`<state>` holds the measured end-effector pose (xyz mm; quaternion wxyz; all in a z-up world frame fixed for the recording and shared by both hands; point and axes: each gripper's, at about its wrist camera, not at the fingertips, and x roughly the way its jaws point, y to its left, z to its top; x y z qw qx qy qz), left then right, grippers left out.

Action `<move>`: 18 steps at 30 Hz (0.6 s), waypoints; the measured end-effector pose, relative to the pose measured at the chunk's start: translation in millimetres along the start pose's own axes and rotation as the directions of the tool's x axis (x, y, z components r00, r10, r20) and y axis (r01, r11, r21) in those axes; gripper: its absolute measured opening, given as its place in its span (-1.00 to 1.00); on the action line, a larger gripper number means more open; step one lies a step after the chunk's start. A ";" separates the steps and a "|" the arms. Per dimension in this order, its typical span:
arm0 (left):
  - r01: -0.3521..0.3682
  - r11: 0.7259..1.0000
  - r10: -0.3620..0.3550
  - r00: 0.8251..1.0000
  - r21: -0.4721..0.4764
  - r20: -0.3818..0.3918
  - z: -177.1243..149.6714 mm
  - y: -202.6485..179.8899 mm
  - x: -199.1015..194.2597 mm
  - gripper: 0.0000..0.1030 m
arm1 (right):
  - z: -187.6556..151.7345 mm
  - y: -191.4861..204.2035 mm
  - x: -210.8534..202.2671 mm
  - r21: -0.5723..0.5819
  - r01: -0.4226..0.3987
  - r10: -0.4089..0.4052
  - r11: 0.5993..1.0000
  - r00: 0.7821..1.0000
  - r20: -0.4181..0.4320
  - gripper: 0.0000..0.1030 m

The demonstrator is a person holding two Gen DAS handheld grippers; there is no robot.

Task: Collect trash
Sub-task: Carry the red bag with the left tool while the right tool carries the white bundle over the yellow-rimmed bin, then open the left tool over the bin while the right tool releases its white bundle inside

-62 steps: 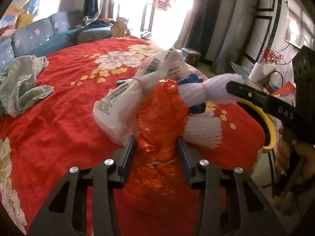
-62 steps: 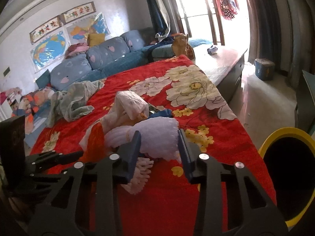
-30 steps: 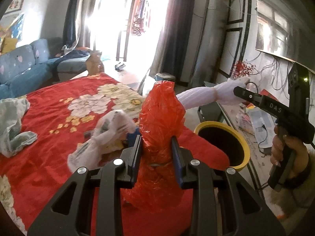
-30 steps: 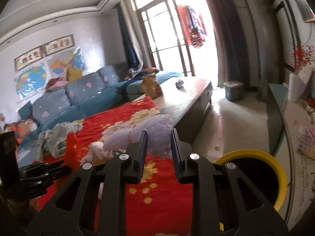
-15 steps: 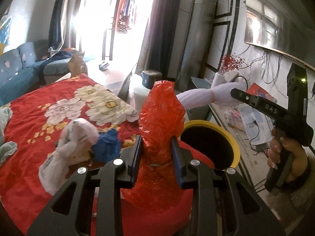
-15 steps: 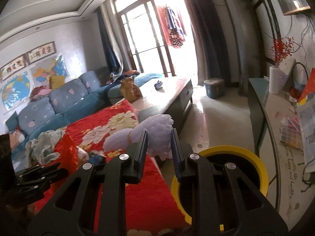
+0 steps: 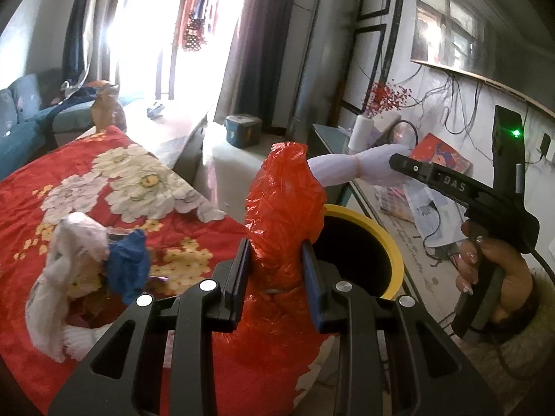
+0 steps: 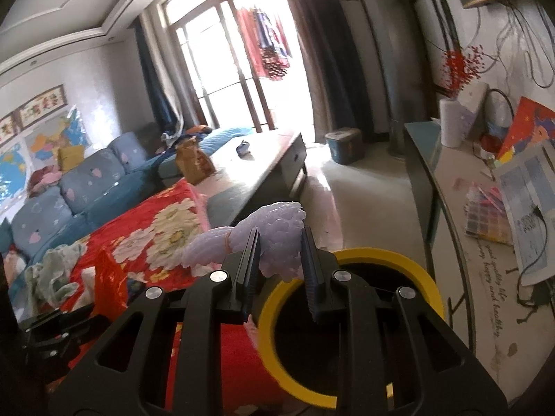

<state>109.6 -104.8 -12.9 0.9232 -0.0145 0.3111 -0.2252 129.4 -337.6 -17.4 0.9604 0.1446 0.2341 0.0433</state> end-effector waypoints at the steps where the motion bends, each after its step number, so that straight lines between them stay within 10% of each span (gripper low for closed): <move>1: 0.005 1.000 -0.005 1.000 0.002 -0.004 0.0 -2.1 3.1 -0.46 | -0.4 -4.7 1.4 0.010 0.011 -0.011 1.000 1.000 -0.003 -0.65; 18: 0.070 0.996 -0.065 0.994 0.049 -0.090 -4.4 -39.4 53.0 -0.46 | -11.6 -71.2 21.1 0.141 0.146 -0.135 0.979 0.987 -0.083 -0.65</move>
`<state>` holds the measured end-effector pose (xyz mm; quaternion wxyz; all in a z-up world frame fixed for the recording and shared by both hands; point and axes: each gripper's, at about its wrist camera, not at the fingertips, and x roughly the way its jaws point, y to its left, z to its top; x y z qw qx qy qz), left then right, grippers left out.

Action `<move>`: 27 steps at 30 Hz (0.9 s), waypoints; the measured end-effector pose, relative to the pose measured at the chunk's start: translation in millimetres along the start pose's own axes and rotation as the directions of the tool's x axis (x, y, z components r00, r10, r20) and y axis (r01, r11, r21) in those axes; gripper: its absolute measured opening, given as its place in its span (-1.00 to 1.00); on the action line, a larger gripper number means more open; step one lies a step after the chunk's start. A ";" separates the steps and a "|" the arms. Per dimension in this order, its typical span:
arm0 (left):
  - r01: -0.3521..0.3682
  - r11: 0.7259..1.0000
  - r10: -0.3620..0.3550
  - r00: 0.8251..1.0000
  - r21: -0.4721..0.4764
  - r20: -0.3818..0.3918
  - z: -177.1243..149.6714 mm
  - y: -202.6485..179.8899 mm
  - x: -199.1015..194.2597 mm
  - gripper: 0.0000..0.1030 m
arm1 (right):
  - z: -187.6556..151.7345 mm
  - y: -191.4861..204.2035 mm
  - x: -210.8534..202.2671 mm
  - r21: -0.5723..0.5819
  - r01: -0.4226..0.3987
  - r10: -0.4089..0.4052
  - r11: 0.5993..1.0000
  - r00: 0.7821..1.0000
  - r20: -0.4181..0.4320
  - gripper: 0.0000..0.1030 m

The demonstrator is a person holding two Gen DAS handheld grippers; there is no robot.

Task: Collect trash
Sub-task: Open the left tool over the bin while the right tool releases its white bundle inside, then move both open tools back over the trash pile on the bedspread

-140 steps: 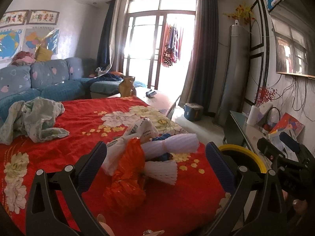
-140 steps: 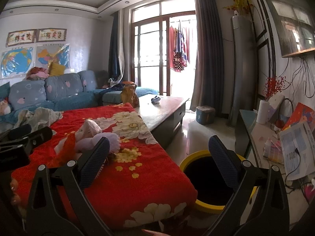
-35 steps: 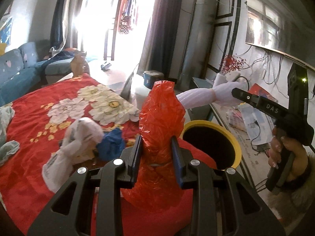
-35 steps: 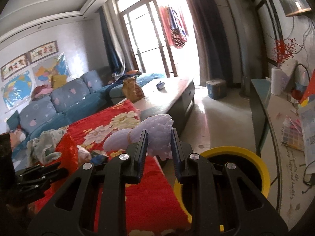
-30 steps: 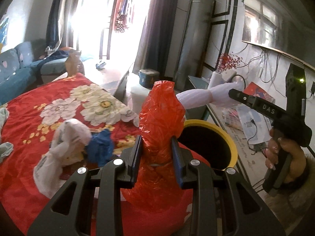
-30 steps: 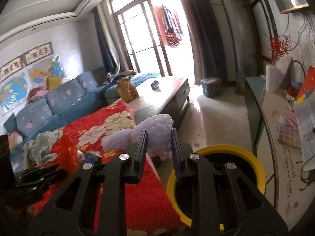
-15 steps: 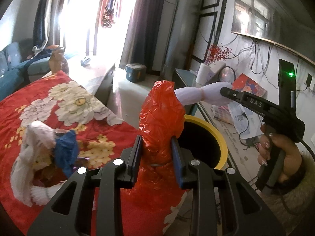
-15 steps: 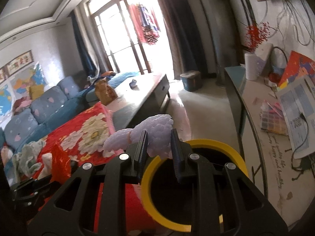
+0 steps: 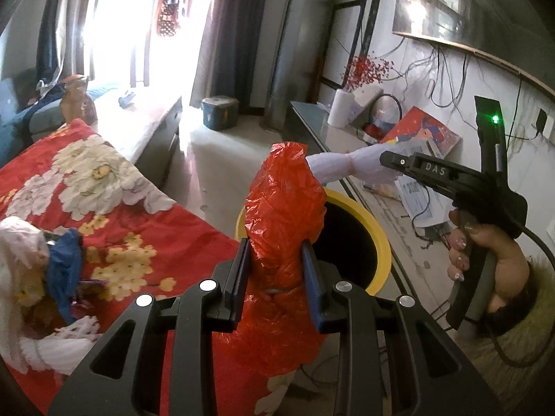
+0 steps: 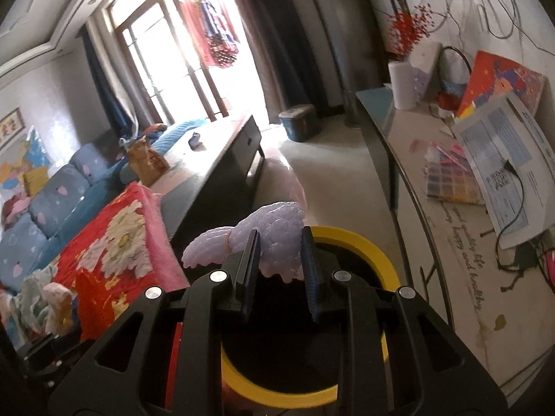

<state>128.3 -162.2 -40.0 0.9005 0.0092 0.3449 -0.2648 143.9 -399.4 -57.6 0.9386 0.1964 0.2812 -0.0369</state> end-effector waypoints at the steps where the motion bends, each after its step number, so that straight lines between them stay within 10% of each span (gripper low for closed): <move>1: 0.003 1.000 -0.003 1.000 0.002 -0.006 -0.3 -1.3 2.8 -0.46 | -0.1 -2.5 1.1 0.005 0.004 -0.004 1.000 1.000 -0.002 -0.65; 17: 0.063 0.998 -0.064 0.995 -0.008 -0.082 5.1 -23.8 64.4 -0.42 | -8.7 -40.0 26.6 0.079 0.069 -0.062 0.994 0.994 -0.084 -0.51; 22: 0.051 0.996 -0.055 0.997 -0.073 -0.061 10.1 -14.8 76.4 0.29 | -12.1 -45.3 30.3 0.111 0.056 -0.045 0.992 0.994 -0.100 -0.02; 27: 0.033 0.993 -0.035 0.999 -0.116 -0.014 14.1 -1.8 67.5 0.47 | -11.3 -42.7 28.1 0.109 0.048 -0.038 0.993 0.995 -0.089 0.18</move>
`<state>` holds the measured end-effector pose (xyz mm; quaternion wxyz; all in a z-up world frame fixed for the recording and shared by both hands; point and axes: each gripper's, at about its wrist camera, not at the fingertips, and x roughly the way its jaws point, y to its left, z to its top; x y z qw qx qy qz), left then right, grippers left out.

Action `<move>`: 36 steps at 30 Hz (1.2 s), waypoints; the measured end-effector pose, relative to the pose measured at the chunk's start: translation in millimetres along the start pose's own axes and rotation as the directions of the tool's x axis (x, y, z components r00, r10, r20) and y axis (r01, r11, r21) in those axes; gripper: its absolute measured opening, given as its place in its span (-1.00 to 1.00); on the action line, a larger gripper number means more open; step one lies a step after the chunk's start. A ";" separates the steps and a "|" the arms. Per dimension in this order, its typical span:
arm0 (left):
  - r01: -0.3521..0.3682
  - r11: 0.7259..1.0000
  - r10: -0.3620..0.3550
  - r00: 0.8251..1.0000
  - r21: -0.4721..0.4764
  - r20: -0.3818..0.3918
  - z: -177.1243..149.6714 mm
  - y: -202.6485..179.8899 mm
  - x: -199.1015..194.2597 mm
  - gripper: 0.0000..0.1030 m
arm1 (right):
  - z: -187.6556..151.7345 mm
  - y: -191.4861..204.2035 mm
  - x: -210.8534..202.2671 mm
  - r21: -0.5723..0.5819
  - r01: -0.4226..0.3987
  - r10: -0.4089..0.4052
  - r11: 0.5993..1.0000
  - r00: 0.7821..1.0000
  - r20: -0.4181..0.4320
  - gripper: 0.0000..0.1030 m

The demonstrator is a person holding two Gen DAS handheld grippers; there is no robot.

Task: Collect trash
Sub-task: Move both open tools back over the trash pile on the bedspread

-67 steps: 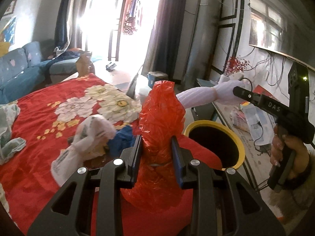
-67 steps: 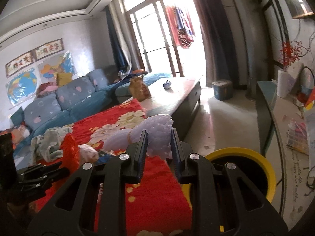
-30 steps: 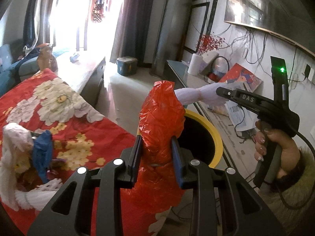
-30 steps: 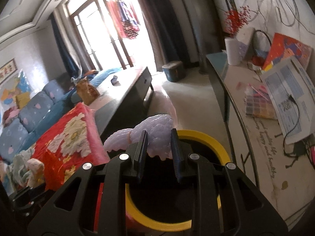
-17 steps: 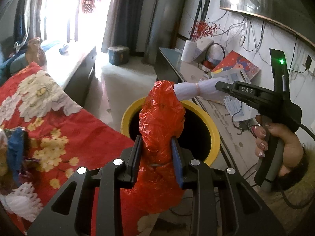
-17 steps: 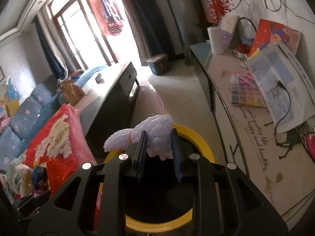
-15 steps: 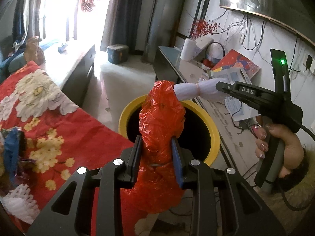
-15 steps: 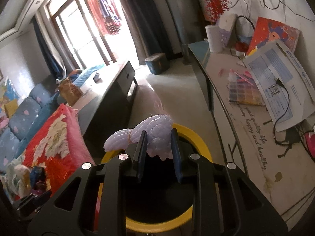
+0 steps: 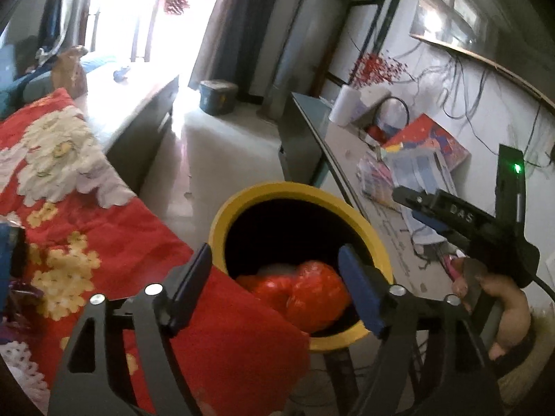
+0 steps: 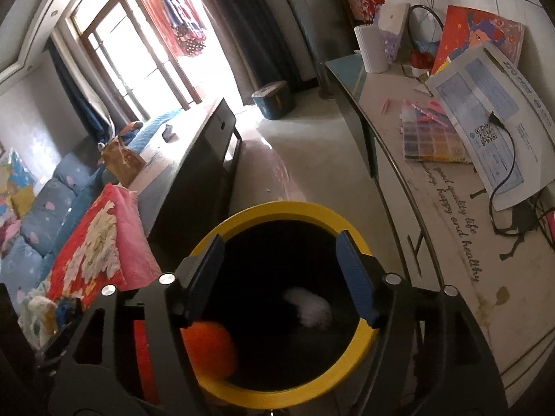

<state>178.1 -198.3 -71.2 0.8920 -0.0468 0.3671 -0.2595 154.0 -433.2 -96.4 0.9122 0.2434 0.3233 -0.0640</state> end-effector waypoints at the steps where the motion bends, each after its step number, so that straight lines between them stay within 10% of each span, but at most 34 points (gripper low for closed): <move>1: -0.002 1.000 0.002 1.000 -0.003 0.009 1.5 1.2 -2.8 0.50 | -0.1 2.5 -0.7 -0.006 -0.006 0.006 1.000 1.000 0.002 0.23; 36: -0.196 0.978 0.209 0.944 -0.074 0.256 -5.7 59.6 -124.4 0.78 | -30.5 122.6 -55.5 -0.316 -0.201 0.237 0.927 0.968 0.080 0.46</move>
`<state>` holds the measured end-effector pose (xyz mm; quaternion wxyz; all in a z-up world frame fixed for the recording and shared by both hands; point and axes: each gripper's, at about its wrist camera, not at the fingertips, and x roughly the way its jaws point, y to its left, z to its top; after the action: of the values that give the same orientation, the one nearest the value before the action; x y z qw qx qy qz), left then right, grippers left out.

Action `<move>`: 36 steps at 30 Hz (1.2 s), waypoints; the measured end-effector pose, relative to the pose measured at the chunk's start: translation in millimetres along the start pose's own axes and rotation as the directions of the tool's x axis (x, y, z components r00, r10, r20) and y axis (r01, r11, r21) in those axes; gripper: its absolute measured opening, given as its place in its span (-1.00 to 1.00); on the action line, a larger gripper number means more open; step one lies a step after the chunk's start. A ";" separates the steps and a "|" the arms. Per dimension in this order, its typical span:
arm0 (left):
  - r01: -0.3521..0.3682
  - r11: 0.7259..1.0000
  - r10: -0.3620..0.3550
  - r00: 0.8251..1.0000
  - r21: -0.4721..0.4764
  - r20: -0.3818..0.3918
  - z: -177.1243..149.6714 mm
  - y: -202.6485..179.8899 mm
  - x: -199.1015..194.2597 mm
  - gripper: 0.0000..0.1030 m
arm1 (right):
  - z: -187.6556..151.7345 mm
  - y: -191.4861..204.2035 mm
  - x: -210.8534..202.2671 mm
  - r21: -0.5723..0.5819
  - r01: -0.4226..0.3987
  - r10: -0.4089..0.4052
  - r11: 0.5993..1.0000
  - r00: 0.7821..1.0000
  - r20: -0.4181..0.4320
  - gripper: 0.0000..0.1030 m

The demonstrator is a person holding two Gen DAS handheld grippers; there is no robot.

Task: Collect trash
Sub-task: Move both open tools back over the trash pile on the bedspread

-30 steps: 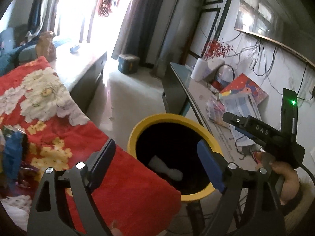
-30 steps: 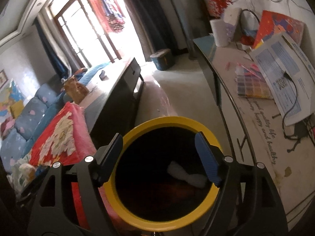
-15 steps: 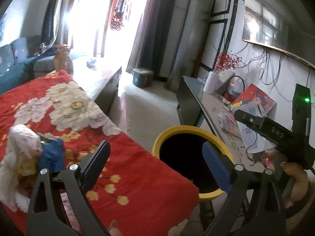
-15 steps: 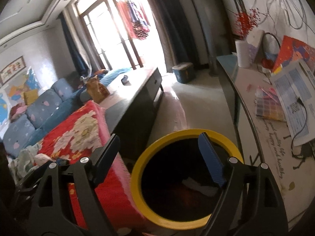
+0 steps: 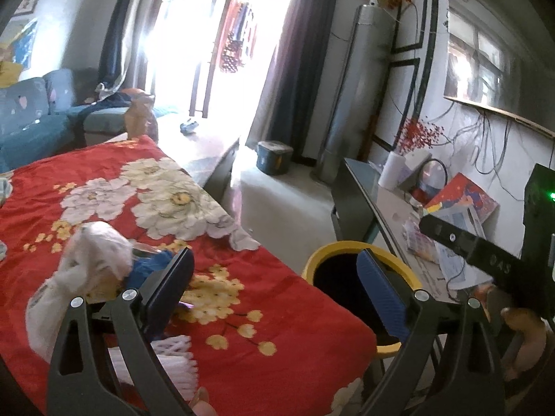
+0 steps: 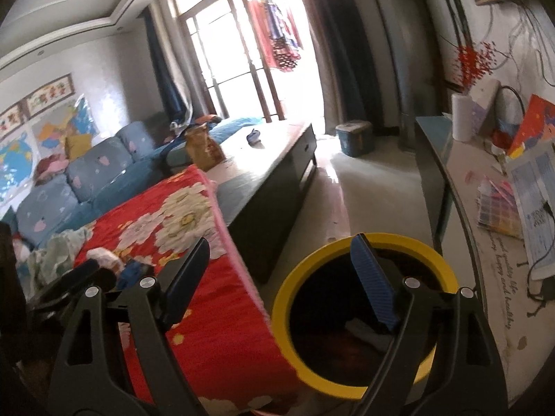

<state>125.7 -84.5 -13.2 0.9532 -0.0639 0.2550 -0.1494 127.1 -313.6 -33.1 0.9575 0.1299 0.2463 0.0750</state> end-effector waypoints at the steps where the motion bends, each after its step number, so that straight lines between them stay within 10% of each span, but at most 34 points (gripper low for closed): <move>1: -0.004 1.000 0.004 1.000 -0.002 0.004 0.0 1.7 -1.8 0.78 | -1.0 5.0 0.0 -0.011 -0.010 0.010 1.000 1.000 -0.002 0.46; 36: -0.202 0.959 0.220 0.972 -0.199 0.076 2.7 112.9 -55.4 0.79 | -47.8 136.8 5.9 -0.228 -0.266 0.231 0.937 0.958 -0.169 0.61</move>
<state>109.9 40.2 -7.3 0.9646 -0.1341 0.2265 -0.0185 97.9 -171.6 -37.0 0.9294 0.0334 0.2829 0.2346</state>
